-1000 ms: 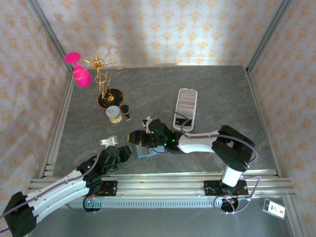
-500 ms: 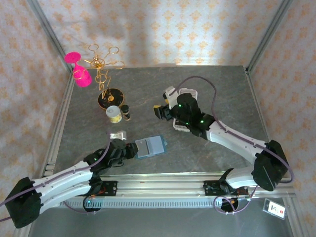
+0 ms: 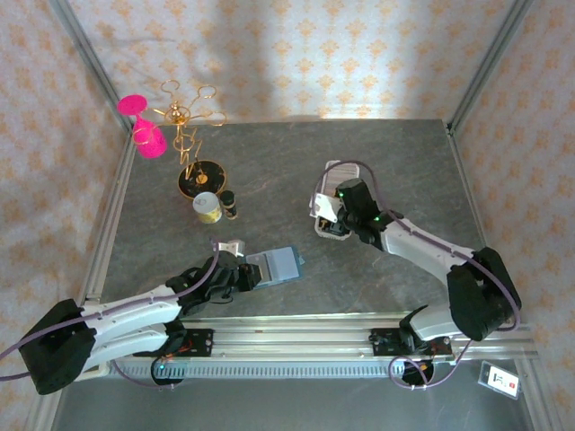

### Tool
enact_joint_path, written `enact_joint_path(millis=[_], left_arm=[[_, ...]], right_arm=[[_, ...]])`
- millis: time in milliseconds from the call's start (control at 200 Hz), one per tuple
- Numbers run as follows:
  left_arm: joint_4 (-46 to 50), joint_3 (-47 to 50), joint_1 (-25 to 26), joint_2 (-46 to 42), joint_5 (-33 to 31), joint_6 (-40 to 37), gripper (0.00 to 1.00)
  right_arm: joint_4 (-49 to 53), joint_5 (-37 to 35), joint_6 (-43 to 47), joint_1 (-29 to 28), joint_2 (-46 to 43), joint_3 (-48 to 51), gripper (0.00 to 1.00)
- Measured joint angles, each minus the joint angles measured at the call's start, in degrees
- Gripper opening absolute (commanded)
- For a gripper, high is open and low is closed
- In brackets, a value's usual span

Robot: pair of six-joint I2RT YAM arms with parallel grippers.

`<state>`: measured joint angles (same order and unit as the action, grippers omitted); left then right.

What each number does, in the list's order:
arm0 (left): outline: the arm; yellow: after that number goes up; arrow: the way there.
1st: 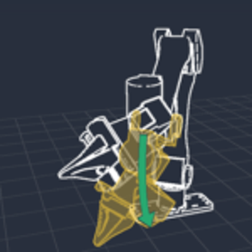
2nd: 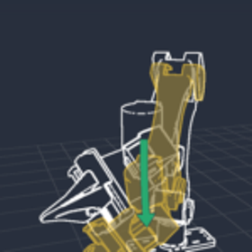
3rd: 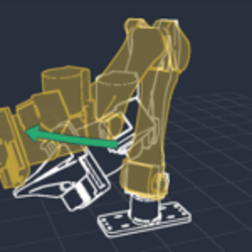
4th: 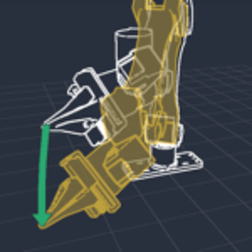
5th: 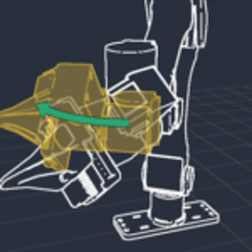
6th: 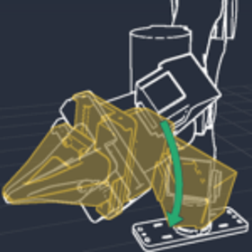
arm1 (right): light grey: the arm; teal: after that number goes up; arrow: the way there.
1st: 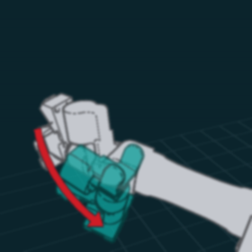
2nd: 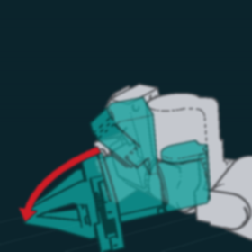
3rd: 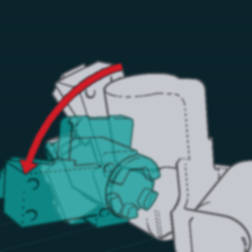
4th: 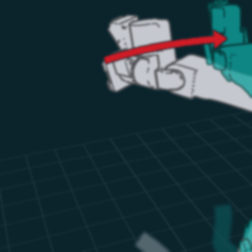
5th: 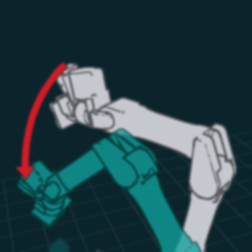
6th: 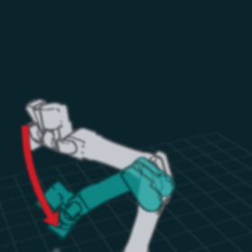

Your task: Put the credit cards into the card holder

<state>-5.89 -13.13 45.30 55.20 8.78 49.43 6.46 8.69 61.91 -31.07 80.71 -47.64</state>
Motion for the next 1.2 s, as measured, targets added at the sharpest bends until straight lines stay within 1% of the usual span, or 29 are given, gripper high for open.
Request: enact_joint_path(millis=[80, 350, 706, 786, 856, 976, 1036, 1081, 1171, 1196], left_arm=[[-0.1, 0.3, 0.0, -0.4, -0.2, 0.2, 0.22], [-1.3, 3.1, 0.0, -2.6, -0.7, 2.4, 0.22], [-1.2, 3.2, 0.0, -6.7, -1.7, 3.5, 0.21], [-1.2, 3.5, 0.0, -6.9, -1.7, 3.7, 0.21], [-1.2, 3.5, 0.0, -6.9, -1.7, 3.9, 0.22], [-1.1, 3.6, 0.0, -7.1, -1.7, 4.2, 0.21], [-1.1, 3.7, 0.0, -7.4, -1.8, 4.3, 0.21], [-1.1, 3.9, 0.0, -7.8, -1.8, 4.5, 0.21], [-1.0, 4.3, 0.0, -8.0, -1.9, 4.6, 0.21], [-1.0, 4.3, 0.0, -8.0, -1.9, 4.6, 0.21]], right_arm=[[0.0, -0.6, 2.3, 0.0, 1.9, -0.8, 0.69], [-0.9, -4.3, 7.9, 0.0, 7.6, -2.0, 0.70], [-1.8, -8.1, 10.9, 0.0, 11.2, -3.7, 0.70], [-1.7, -8.3, 11.4, 0.0, 11.6, -3.7, 0.63], [-1.6, -8.3, 11.8, -0.2, 11.7, -3.7, 0.62], [-1.3, -8.3, 12.1, -0.2, 11.7, -3.9, 0.54], [-1.3, -8.3, 12.3, -0.2, 11.7, -3.9, 0.53], [-1.3, -8.4, 12.4, -0.2, 11.7, -3.9, 0.50], [-1.1, -8.4, 12.8, -0.2, 11.6, -3.9, 0.48], [-1.1, -8.5, 12.8, -0.2, 11.6, -3.9, 0.46]])
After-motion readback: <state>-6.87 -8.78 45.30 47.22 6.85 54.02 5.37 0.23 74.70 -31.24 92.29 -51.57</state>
